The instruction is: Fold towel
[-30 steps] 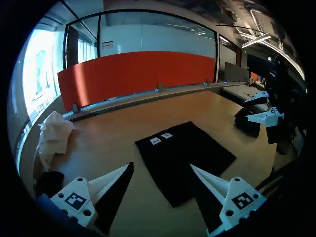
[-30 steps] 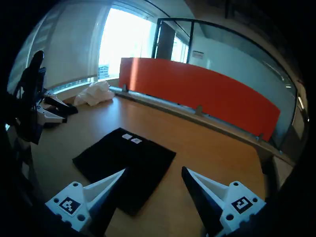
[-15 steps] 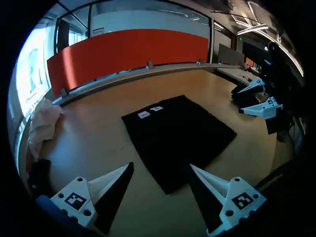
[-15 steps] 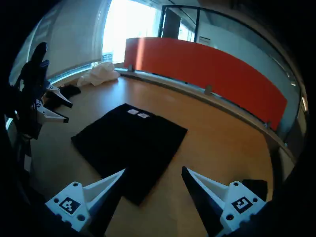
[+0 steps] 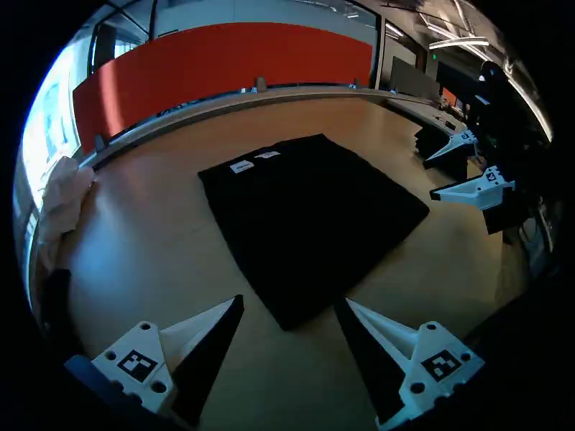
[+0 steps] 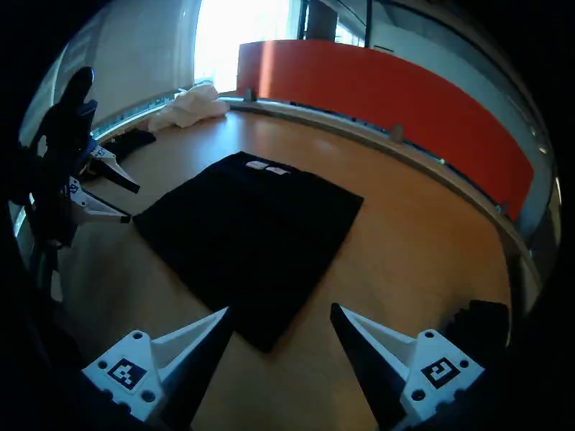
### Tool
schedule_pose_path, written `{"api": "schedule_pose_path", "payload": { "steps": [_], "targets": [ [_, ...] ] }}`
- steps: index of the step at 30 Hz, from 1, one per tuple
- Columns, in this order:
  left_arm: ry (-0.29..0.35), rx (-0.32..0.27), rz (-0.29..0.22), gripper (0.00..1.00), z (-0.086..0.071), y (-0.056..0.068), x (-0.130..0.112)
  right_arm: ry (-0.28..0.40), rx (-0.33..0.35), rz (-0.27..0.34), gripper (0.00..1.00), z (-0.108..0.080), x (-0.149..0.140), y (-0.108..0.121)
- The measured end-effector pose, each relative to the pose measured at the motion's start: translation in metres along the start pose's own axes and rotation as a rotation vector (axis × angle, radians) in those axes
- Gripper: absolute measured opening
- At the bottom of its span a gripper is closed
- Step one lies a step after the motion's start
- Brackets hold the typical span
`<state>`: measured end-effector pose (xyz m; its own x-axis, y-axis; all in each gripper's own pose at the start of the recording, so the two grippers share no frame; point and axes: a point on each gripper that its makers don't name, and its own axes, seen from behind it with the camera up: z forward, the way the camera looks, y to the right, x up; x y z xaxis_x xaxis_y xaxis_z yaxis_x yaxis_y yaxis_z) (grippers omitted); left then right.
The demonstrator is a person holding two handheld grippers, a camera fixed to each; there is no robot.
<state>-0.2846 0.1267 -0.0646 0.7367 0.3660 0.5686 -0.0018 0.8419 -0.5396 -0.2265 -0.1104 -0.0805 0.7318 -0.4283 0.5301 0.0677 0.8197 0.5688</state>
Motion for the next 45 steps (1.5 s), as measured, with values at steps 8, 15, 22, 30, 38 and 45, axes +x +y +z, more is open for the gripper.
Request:
{"api": "schedule_pose_path", "payload": {
  "steps": [8, 15, 22, 30, 38, 45],
  "targets": [
    [-0.026, -0.011, 0.001, 0.94, 0.007, 0.003, -0.010, -0.038, 0.015, -0.028, 0.99, 0.008, -0.018, -0.004],
    [-0.062, -0.015, 0.004, 0.93, 0.013, 0.006, -0.021, -0.085, 0.039, -0.038, 0.88, 0.012, -0.034, -0.009],
    [-0.089, -0.004, -0.016, 0.81, 0.014, 0.005, -0.028, -0.106, 0.056, -0.022, 0.73, 0.014, -0.041, -0.010],
    [-0.096, 0.026, 0.003, 0.66, 0.015, 0.000, -0.031, -0.119, 0.085, -0.005, 0.53, 0.016, -0.045, -0.014],
    [-0.098, 0.036, 0.005, 0.54, 0.015, 0.001, -0.031, -0.125, 0.115, -0.003, 0.27, 0.015, -0.047, -0.019],
    [-0.103, 0.044, 0.006, 0.24, 0.016, 0.001, -0.030, -0.133, 0.120, -0.005, 0.21, 0.015, -0.046, -0.021]
  ]
}}
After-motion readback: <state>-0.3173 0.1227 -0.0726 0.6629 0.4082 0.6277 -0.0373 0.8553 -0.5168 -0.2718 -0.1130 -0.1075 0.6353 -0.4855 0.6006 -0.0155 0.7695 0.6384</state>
